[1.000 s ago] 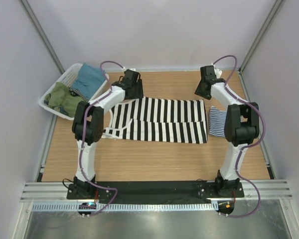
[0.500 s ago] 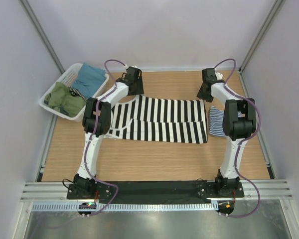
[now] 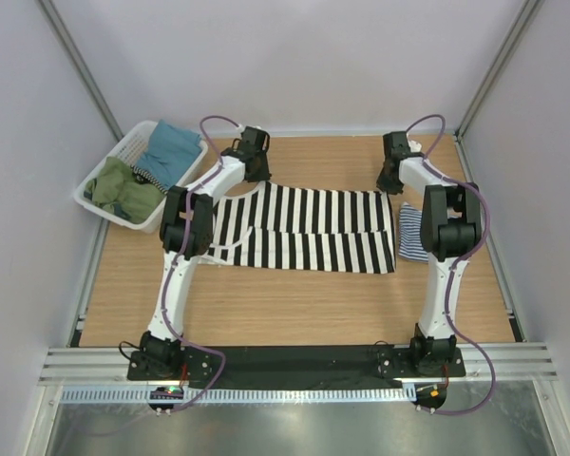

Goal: Fold and stack the tank tops
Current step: Fold the tank top

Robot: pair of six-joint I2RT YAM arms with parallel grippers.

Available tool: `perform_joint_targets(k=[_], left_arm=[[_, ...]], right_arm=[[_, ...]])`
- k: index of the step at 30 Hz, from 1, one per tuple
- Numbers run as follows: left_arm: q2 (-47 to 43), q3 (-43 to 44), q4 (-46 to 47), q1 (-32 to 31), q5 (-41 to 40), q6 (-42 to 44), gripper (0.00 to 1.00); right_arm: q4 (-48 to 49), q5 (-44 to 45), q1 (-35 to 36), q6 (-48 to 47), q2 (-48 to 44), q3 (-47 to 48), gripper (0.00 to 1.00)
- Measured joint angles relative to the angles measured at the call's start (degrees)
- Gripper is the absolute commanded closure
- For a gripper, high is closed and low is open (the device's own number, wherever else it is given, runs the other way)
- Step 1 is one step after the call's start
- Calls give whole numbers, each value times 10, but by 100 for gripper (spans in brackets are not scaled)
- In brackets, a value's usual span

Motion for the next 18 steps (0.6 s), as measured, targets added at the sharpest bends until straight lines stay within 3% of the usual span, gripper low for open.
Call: perform_joint_targets(k=[5, 18], left_arm=[[2, 2, -2, 0, 12, -2, 99], [-39, -49, -5, 0, 11, 0, 100]], right_arm=[[0, -6, 0, -1, 1, 7, 99], [0, -38, 0, -1, 0, 10, 99]])
